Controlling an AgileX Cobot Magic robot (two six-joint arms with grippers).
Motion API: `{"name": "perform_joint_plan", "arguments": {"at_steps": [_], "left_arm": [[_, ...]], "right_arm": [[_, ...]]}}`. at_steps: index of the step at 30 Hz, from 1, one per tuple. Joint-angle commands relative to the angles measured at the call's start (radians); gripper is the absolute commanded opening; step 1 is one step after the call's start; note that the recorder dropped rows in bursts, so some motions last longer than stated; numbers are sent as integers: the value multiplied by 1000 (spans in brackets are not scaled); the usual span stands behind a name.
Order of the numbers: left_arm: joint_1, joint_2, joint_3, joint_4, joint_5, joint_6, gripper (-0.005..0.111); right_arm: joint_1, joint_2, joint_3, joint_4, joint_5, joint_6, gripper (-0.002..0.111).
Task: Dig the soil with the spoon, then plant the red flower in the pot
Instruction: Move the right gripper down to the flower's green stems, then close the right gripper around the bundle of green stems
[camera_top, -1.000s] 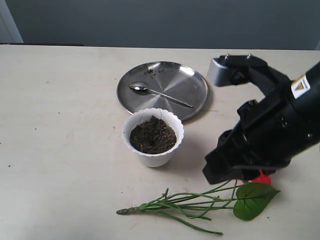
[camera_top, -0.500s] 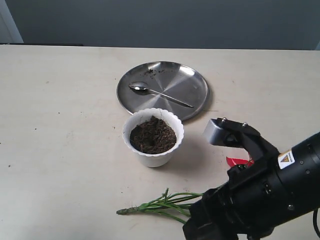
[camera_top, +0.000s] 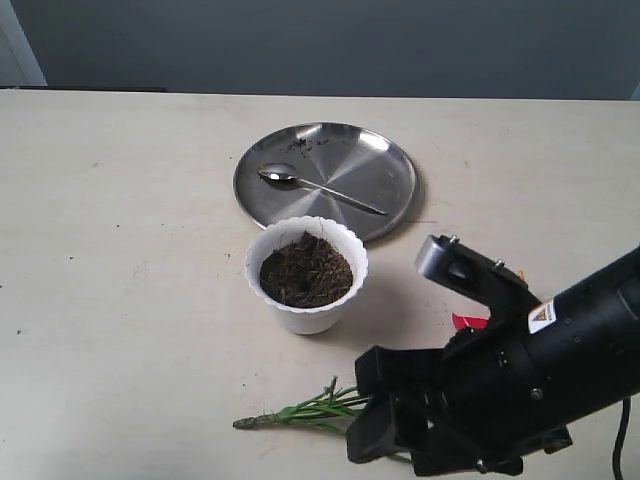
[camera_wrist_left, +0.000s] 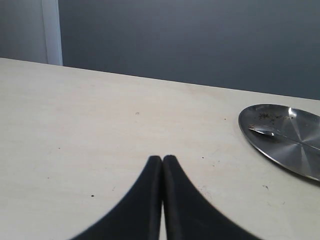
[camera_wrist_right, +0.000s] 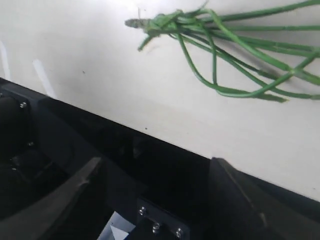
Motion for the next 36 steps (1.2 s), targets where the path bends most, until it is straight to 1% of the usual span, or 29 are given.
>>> {"name": "perform_joint_plan", "arguments": {"at_steps": [1,3,7,11,12,14,15,18,21,23,27,33,36], "left_arm": [[2,-5,2,2,-15,-1,0],[2,-5,2,2,-15,-1,0],[2,-5,2,2,-15,-1,0],[2,-5,2,2,-15,-1,0],[2,-5,2,2,-15,-1,0],[2,-5,2,2,-15,-1,0],[2,-5,2,2,-15,-1,0],[2,-5,2,2,-15,-1,0],[2,-5,2,2,-15,-1,0],[2,-5,2,2,-15,-1,0],[2,-5,2,2,-15,-1,0],[2,-5,2,2,-15,-1,0],[2,-5,2,2,-15,-1,0]], "right_arm": [[2,81,4,-27,30,3,58],[2,96,4,-58,38,2,58],[2,100,4,-109,115,-1,58],[2,100,4,-121,81,-12,58],[2,100,1,-136,75,-64,58],[2,100,-11,-193,87,-274,58],[2,100,-17,-251,119,-352,58],[2,100,-23,-402,190,-387,58],[2,98,-42,-426,191,-387,58],[3,98,-67,-476,195,-394,58],[56,97,-133,-639,224,-394,58],[212,97,-230,-788,236,-438,58],[282,101,-240,-833,232,-523,58]]}}
